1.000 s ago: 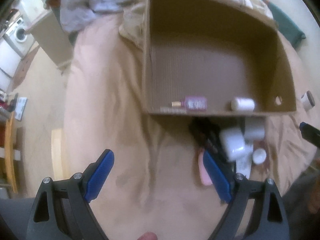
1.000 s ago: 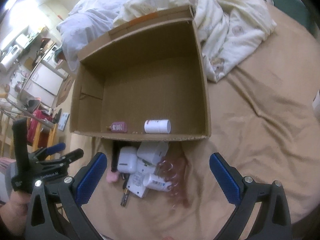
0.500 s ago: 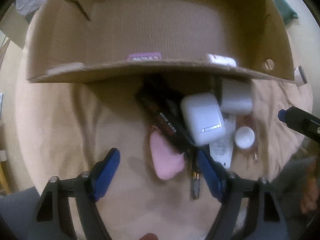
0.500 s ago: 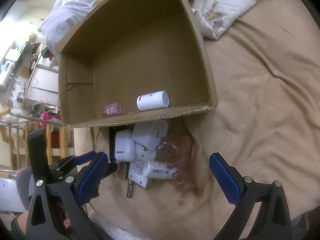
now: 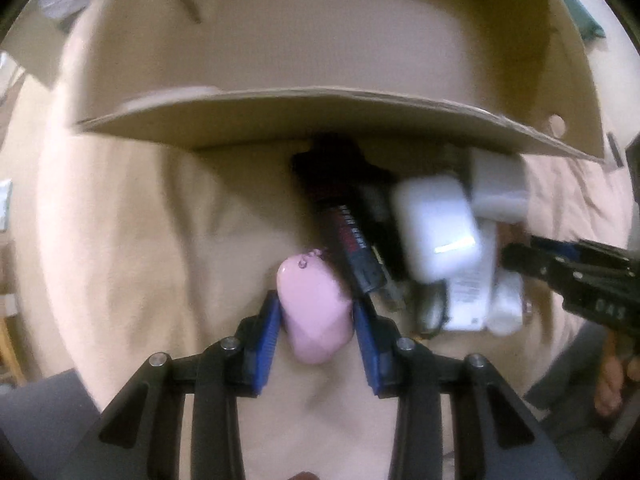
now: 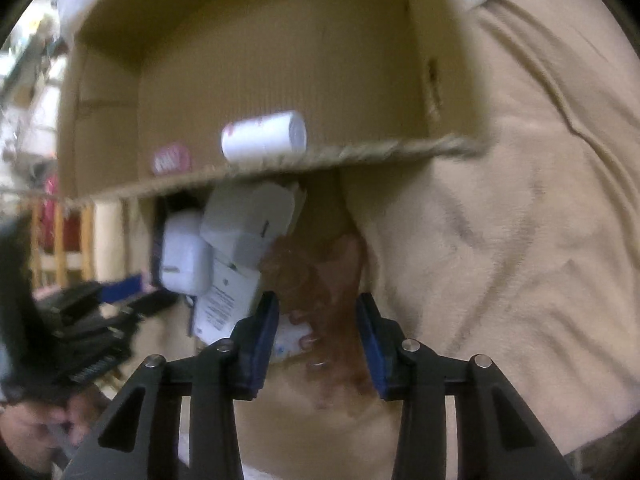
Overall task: Organize rigid objects
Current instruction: 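Grasp the pink heart keychain with the left tool while the right tool grasps the clear pink item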
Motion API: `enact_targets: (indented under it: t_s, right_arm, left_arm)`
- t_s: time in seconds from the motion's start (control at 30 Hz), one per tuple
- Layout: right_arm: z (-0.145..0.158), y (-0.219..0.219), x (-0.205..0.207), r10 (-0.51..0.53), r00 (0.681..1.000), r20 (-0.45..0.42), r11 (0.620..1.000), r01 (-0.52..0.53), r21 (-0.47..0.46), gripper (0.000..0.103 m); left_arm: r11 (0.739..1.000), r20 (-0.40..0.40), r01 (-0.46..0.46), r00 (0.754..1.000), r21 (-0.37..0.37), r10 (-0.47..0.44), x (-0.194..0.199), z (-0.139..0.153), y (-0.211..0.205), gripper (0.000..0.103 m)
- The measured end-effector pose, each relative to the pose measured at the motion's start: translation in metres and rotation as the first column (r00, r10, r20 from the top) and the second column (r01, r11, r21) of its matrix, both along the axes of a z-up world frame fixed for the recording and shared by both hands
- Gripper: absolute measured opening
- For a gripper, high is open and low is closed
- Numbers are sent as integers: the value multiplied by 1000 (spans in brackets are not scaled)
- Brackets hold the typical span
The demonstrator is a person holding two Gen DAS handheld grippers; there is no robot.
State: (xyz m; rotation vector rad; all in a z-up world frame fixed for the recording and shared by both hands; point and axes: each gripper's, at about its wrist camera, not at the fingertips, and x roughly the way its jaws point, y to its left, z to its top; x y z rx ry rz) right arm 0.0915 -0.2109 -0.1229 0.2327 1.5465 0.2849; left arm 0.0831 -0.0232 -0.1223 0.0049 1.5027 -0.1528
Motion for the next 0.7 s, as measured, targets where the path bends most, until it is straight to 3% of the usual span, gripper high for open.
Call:
enact_targets:
  t_s: [0.17, 0.27, 0.37, 0.53, 0.6, 0.7]
  right_arm:
    - [1, 3, -2, 19, 999, 29, 998, -17, -62, 35]
    - [5, -4, -2, -5, 999, 53, 994, 10, -110, 31]
    - [-3, -3, 0, -9, 1000, 21, 993, 11, -120, 31]
    - [-12, 6, 3, 17, 1000, 17, 990, -14, -138, 29]
    - [-11, 6, 4, 13, 1000, 28, 990, -9, -143, 19]
    - [-1, 0, -1, 16, 998, 53, 991, -8, -137, 19]
  left_arm:
    - [995, 25, -73, 997, 61, 72, 11, 1, 22, 33]
    - [995, 20, -74, 997, 61, 73, 12, -1, 22, 33]
    - [995, 25, -54, 998, 82, 52, 11, -6, 16, 33]
    - [995, 11, -61, 998, 76, 60, 20, -16, 14, 33]
    - [995, 14, -80, 997, 58, 79, 22, -16, 15, 33]
    - [996, 21, -78, 997, 52, 77, 23, -13, 16, 33]
